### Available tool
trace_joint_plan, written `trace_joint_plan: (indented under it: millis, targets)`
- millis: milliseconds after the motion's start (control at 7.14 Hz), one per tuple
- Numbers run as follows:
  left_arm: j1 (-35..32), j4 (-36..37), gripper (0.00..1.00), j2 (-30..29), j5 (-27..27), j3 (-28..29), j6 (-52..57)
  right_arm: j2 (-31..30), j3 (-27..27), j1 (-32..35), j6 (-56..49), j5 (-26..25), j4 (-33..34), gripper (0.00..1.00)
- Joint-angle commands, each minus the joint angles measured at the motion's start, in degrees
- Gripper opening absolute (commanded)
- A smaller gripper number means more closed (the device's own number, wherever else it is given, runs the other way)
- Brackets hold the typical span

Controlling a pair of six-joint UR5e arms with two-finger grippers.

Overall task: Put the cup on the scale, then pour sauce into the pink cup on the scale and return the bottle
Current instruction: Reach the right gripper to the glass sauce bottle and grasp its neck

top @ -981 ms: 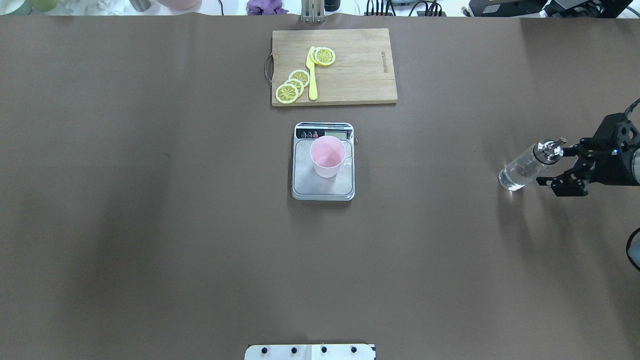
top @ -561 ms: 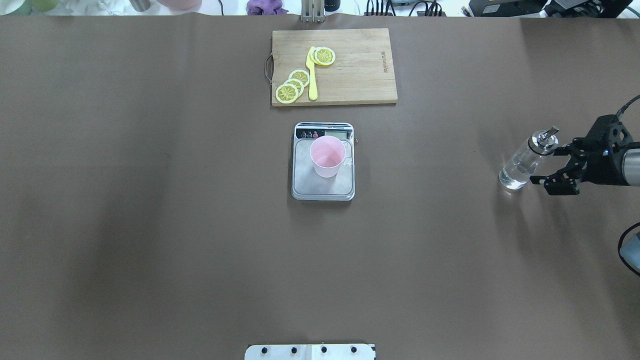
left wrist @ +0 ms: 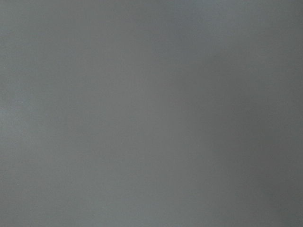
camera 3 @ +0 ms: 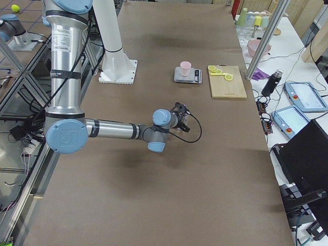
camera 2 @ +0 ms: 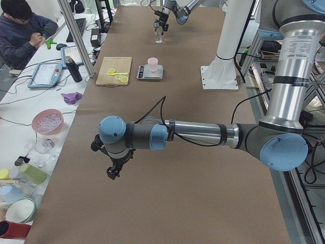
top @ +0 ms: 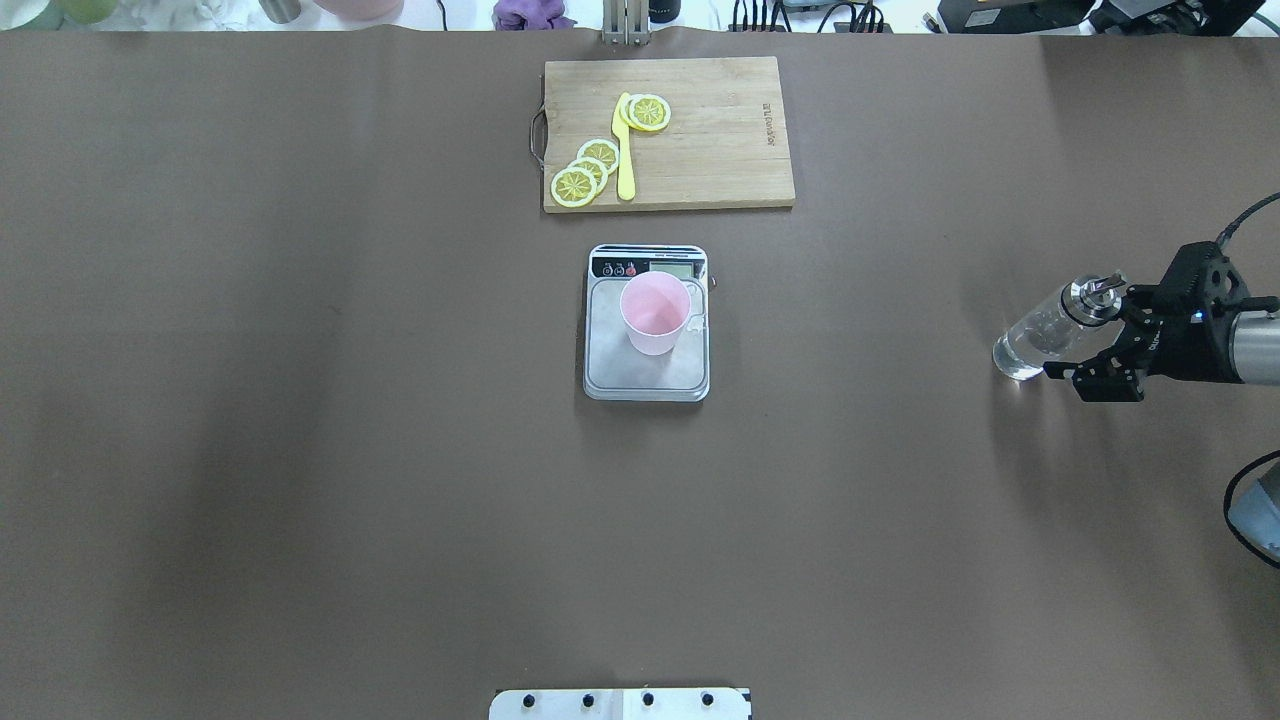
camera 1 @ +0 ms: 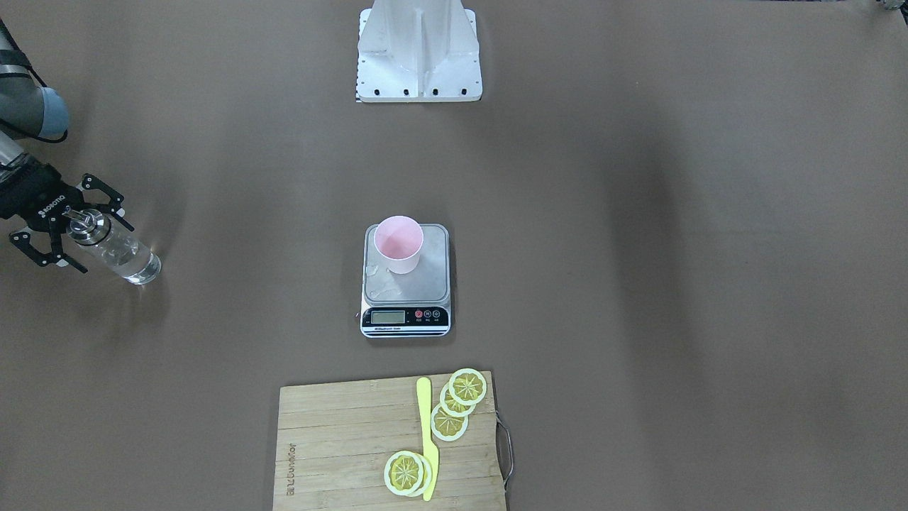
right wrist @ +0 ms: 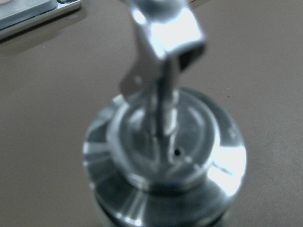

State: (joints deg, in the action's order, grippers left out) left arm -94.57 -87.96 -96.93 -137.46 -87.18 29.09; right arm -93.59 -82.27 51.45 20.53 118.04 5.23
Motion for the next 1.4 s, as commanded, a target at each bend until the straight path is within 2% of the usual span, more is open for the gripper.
trace_joint_plan:
  millis: [0, 420, 981, 1121, 1261]
  targets:
    - [0.0, -0.6, 0.99, 0.6, 0.0, -0.3, 0.0, 0.0, 0.1, -0.8, 2.0, -0.3, -1.6, 1.00]
    - [0.0, -0.7, 0.99, 0.6, 0.0, -0.4, 0.0, 2.8, 3.3, -2.0, 2.0, -2.6, -1.8, 1.00]
    - [0.1, -0.7, 0.99, 0.6, 0.1, -0.3, -0.1, 3.2, 3.3, -2.0, 2.0, -2.5, -1.9, 1.00]
    - [0.1, -0.7, 0.99, 0.6, 0.1, -0.3, -0.1, 3.2, 3.3, -2.0, 2.0, -2.5, -2.6, 0.99]
    - [0.1, -0.7, 0.99, 0.6, 0.1, -0.4, -0.1, 3.2, 4.6, -2.1, 2.0, -2.4, -5.9, 0.95]
